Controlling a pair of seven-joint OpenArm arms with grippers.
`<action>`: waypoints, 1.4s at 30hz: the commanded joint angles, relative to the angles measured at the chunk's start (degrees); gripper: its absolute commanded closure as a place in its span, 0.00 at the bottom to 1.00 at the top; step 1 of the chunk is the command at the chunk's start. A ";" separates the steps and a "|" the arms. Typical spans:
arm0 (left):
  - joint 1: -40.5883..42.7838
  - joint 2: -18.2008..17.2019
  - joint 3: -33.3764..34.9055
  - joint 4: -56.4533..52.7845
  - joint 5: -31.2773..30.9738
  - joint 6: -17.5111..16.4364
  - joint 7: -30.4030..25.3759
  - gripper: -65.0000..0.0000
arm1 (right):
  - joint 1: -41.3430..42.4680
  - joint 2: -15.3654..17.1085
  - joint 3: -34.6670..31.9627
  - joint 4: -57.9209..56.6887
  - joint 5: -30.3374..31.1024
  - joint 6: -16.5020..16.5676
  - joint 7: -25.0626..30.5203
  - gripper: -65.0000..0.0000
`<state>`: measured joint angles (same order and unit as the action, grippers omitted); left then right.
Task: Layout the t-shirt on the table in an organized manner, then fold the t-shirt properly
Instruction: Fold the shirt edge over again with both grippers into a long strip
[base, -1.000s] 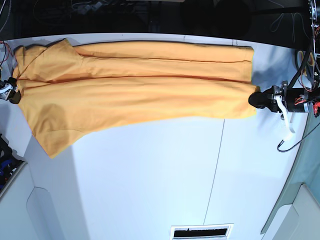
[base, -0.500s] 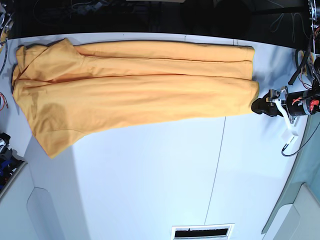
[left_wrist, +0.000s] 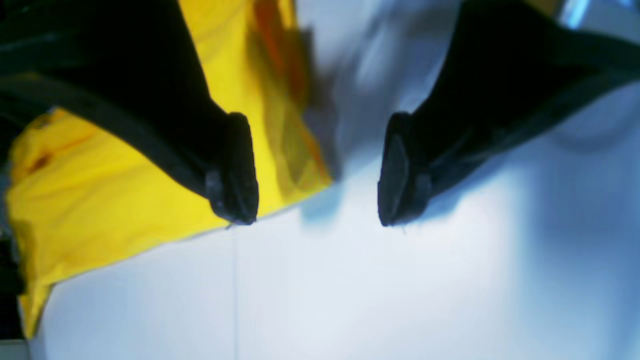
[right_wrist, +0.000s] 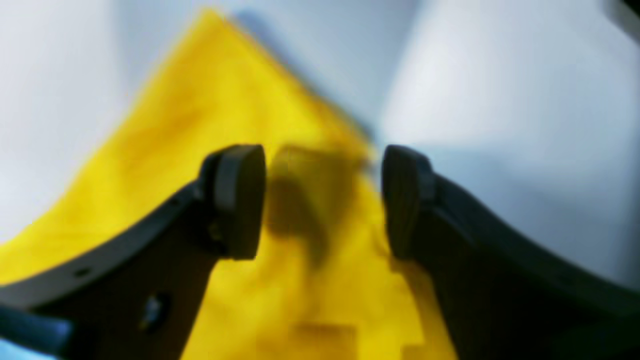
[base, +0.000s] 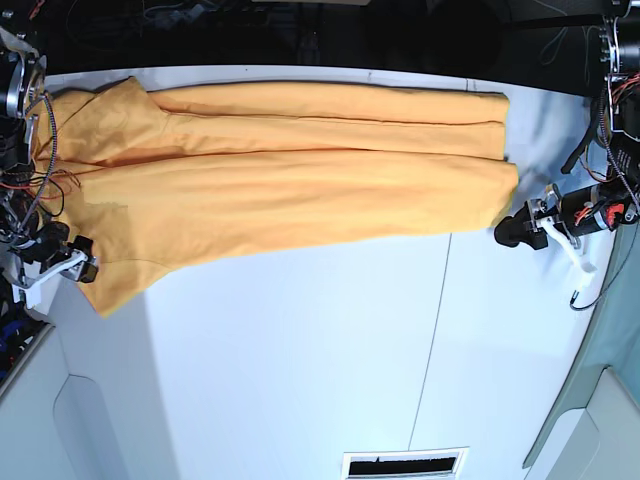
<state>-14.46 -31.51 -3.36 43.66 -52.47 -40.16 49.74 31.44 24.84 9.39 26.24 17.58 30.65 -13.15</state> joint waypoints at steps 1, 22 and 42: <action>-0.63 -0.22 0.02 0.31 0.79 0.16 2.12 0.36 | 1.44 0.11 0.11 0.66 0.39 1.31 0.72 0.44; 6.05 -5.81 0.02 20.17 -20.79 0.16 23.17 1.00 | -4.52 4.61 4.74 24.46 11.13 1.31 -19.04 1.00; 20.22 -7.37 0.02 35.50 -20.13 0.16 22.84 1.00 | -36.41 6.16 23.76 42.32 29.73 2.36 -30.47 0.91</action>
<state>6.20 -37.89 -2.85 78.48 -71.42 -39.68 73.23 -5.30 29.65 32.64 67.94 46.50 32.80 -44.60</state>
